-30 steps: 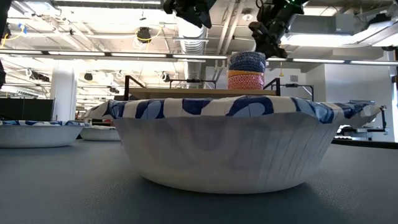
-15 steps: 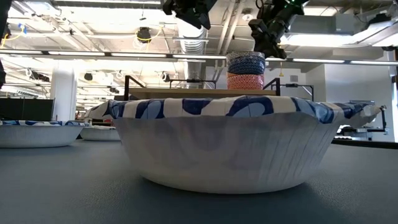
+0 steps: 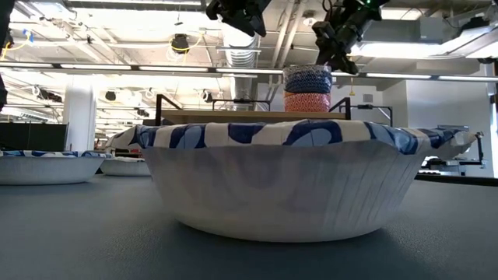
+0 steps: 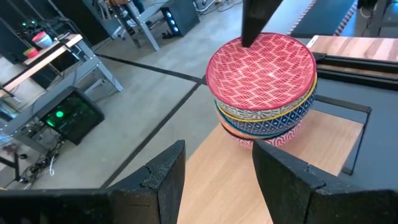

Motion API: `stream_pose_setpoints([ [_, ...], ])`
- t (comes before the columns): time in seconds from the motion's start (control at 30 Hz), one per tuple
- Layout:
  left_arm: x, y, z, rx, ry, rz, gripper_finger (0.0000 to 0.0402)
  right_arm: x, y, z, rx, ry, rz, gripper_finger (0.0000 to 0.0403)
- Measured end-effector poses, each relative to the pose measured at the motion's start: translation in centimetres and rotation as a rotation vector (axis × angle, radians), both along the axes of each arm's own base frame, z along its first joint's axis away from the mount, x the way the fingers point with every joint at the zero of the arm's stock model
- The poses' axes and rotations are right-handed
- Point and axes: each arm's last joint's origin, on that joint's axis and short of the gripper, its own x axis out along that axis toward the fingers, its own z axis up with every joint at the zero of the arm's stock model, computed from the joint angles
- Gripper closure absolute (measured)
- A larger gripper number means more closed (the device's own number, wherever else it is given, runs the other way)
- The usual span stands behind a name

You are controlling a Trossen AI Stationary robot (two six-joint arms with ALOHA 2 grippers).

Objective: Place and stack bowls onto a shelf
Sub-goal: Stack the red bowl on top of the yellow bowl on the shelf, then put the white bowl on the shelf

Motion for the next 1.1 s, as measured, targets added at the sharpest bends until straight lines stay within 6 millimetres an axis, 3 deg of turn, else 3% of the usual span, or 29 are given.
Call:
stream_pose_setpoints([
  [0.3,0.0,0.1,0.0,0.0,0.001,0.002,0.0229,0.2,-0.3,0.4,-0.036,-0.042,-0.013,0.021],
  [0.57,0.0,0.1,0.0,-0.001,0.001,0.001,0.0229,-0.9,0.4,2.8,-0.147,-0.127,-0.028,0.0191],
  [0.77,0.1,0.0,-0.1,-0.025,-0.011,-0.032,0.0229,-1.9,2.8,5.2,-0.219,-0.173,-0.01,0.0191],
  [0.93,0.2,-0.2,-0.1,-0.094,-0.067,-0.06,0.0229,-1.4,6.0,6.7,-0.264,-0.21,0.079,0.0197],
  [1.1,0.5,-1.7,-0.3,-0.211,-0.145,-0.116,0.0229,-0.5,8.8,7.2,-0.27,-0.226,0.177,0.0207],
])
